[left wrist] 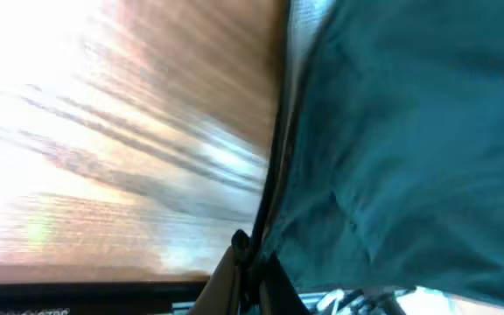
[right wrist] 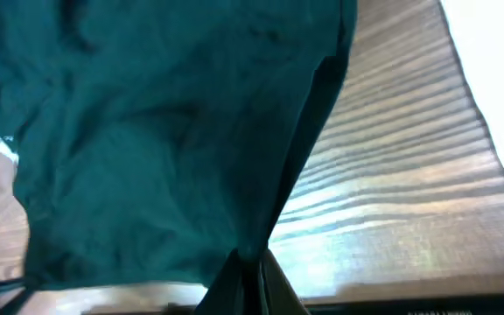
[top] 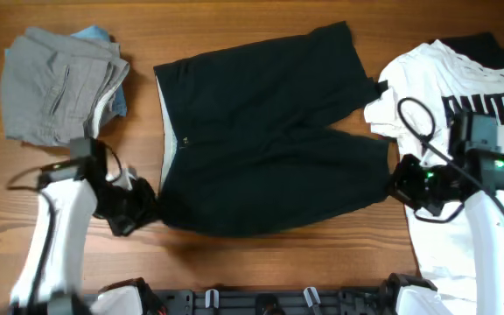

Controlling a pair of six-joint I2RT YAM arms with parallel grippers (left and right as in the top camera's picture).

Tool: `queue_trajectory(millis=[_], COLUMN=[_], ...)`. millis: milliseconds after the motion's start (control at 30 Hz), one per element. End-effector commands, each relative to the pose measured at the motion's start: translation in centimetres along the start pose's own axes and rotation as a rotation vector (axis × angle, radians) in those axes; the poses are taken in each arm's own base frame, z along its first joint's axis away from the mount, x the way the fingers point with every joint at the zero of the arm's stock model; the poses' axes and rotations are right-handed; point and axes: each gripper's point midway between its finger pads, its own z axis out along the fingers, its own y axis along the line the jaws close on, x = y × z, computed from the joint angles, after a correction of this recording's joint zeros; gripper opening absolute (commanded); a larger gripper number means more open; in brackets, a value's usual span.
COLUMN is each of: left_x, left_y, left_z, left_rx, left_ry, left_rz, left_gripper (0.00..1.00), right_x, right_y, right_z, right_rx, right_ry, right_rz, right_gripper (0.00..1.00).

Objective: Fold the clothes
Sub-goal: 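Lift the hem with both grippers and fold it up toward the waistband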

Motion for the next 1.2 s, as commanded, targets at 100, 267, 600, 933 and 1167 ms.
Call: queue_trajectory(millis=[100, 267, 600, 933, 1167], left_x=[0.8, 3.1, 2.4, 1.1, -0.9], left_y=[-2.9, -1.2, -0.1, 0.6, 2.6], left_z=[-12.4, -17.3, -12.8, -8.5, -7.3], left_rx=[-0.014, -0.100, -0.128, -0.131, -0.207], left_ry=[-0.421, -0.606, -0.423, -0.311, -0.364], left_rz=[0.167, 0.112, 0.046, -0.049, -0.223], left_gripper=[0.04, 0.04, 0.04, 0.04, 0.04], right_x=[0.4, 0.0, -9.0, -15.8, -19.2], right_y=[3.1, 3.7, 6.0, 7.8, 12.9], right_z=[-8.2, -10.5, -9.7, -2.3, 3.7], right_rx=[-0.037, -0.035, -0.072, -0.140, -0.205], right_ry=[-0.142, -0.206, -0.391, -0.287, -0.307], right_rz=[-0.080, -0.102, -0.126, -0.191, -0.331], right_gripper=[0.04, 0.04, 0.05, 0.05, 0.08])
